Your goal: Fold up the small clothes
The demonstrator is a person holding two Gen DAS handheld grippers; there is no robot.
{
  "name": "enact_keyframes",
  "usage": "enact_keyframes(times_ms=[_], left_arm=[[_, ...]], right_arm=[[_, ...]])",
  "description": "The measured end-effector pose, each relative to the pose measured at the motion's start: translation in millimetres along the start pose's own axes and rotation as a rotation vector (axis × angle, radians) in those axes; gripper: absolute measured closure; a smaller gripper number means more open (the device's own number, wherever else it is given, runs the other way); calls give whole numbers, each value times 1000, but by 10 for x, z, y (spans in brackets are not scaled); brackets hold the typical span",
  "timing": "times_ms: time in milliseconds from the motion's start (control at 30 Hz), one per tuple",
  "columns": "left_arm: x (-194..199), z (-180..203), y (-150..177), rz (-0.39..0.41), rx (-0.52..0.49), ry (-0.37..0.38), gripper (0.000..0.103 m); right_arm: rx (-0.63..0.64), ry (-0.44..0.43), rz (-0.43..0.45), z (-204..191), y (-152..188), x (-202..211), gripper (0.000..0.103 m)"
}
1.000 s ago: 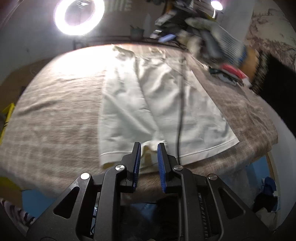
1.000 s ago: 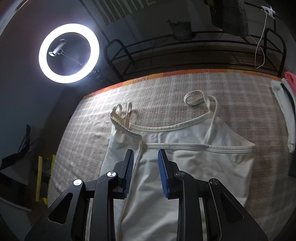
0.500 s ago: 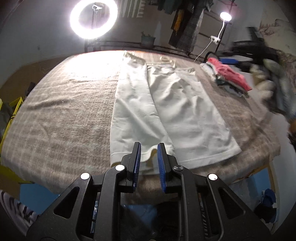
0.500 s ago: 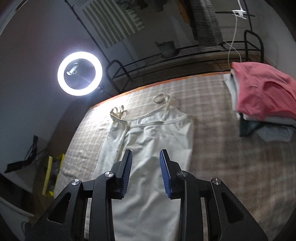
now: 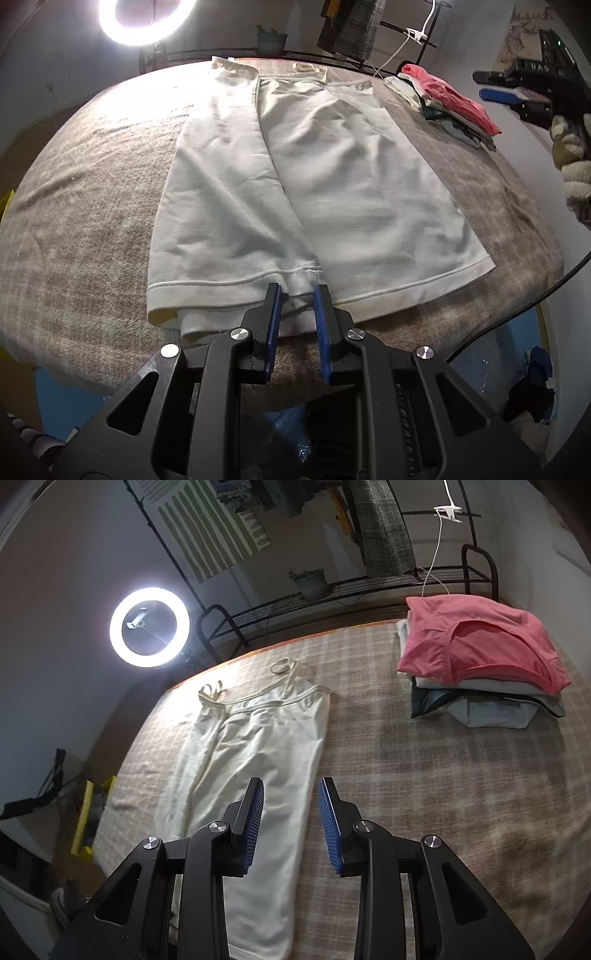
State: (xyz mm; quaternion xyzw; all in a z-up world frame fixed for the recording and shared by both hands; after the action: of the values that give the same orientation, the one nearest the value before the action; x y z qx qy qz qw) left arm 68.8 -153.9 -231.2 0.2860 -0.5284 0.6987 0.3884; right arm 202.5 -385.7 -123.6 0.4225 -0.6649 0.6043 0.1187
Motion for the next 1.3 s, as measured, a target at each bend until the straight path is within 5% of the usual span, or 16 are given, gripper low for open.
enact_keyframes(times_ms=[167, 267, 600, 733, 1067, 1200, 1300], left_arm=[[239, 173, -44, 94, -20, 15, 86], [292, 425, -65, 114, -50, 76, 86], [9, 1381, 148, 53, -223, 182, 85], [-106, 1647, 293, 29, -293, 201, 66], [-400, 1754, 359, -6, -317, 136, 66], [-461, 1746, 305, -4, -293, 138, 91], [-493, 1731, 259, -11, -263, 149, 98]], right_arm=[[0, -1, 6, 126, 43, 3, 74], [0, -4, 3, 210, 56, -19, 60], [60, -6, -27, 407, 69, -117, 55], [60, -6, -41, 483, 25, -180, 55], [29, -84, -87, 463, -105, -635, 55], [-19, -107, -93, 457, -160, -876, 55], [-34, -111, -106, 424, -183, -1086, 55]])
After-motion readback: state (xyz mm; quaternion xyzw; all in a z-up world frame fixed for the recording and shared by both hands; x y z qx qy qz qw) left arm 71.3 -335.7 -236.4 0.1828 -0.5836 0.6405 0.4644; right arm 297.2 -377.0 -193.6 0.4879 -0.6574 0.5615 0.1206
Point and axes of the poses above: each gripper's, at about its wrist camera, not at the fingertips, and x roughly against the way its jaws point, z to its right, y to its underside, the point moved 9 cm from there along -x, roughly the way its jaws point, and after that the axes turned 12 degrees about x, right-handed, at the moved point
